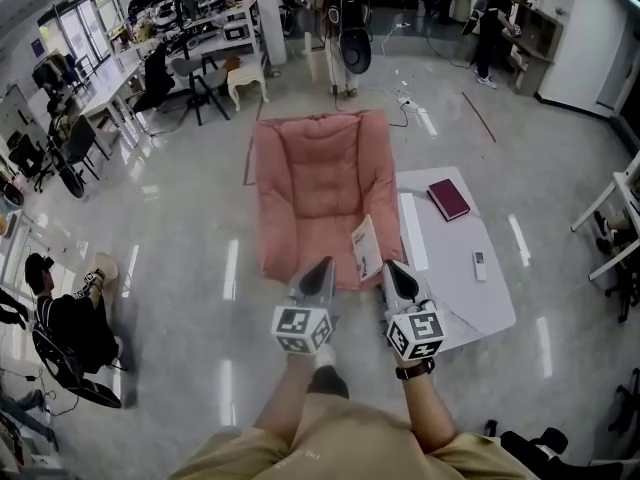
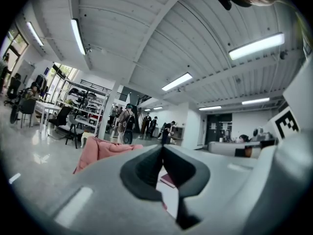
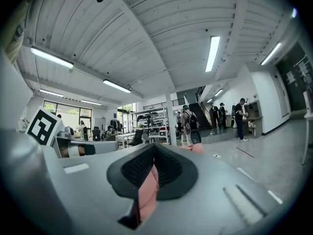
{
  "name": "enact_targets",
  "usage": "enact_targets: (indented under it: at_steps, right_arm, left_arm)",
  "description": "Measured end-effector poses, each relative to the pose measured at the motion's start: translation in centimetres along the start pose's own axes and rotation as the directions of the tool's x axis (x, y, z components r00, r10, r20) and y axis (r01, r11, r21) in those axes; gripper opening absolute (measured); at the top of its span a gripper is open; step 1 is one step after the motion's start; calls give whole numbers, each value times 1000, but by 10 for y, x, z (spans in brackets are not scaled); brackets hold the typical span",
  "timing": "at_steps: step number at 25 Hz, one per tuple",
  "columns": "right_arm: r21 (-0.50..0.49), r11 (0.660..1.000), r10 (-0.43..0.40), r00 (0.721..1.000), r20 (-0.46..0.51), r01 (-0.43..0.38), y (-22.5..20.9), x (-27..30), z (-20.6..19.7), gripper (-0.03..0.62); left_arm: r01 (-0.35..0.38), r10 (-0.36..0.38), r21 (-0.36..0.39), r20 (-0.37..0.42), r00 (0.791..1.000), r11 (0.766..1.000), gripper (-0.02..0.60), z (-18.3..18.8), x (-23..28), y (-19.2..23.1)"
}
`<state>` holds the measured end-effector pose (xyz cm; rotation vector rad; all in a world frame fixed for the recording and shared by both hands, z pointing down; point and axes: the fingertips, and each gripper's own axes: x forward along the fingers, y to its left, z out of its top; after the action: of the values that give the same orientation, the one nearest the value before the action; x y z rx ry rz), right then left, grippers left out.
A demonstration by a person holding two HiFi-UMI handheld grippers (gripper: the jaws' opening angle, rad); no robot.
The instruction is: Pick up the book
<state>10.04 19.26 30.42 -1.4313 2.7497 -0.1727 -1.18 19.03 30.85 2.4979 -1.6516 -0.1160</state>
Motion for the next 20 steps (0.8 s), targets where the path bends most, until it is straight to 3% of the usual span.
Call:
enact_targets:
  at_steps: [4, 12, 20]
  right_arm:
    - [-12, 999, -43, 999, -17, 42, -13, 68, -1, 5]
    - [-2, 993, -118, 987, -106, 118, -15, 160, -52, 18]
    - [51, 973, -201, 930, -307, 227, -66, 175, -152, 46]
  left_arm:
    - [49, -49, 3, -31, 998, 999, 5, 4, 50, 43]
    - [118, -121, -31, -120, 985, 993, 20, -32, 95, 131]
    - [134, -166, -139, -253, 953, 981, 35, -109, 141, 163]
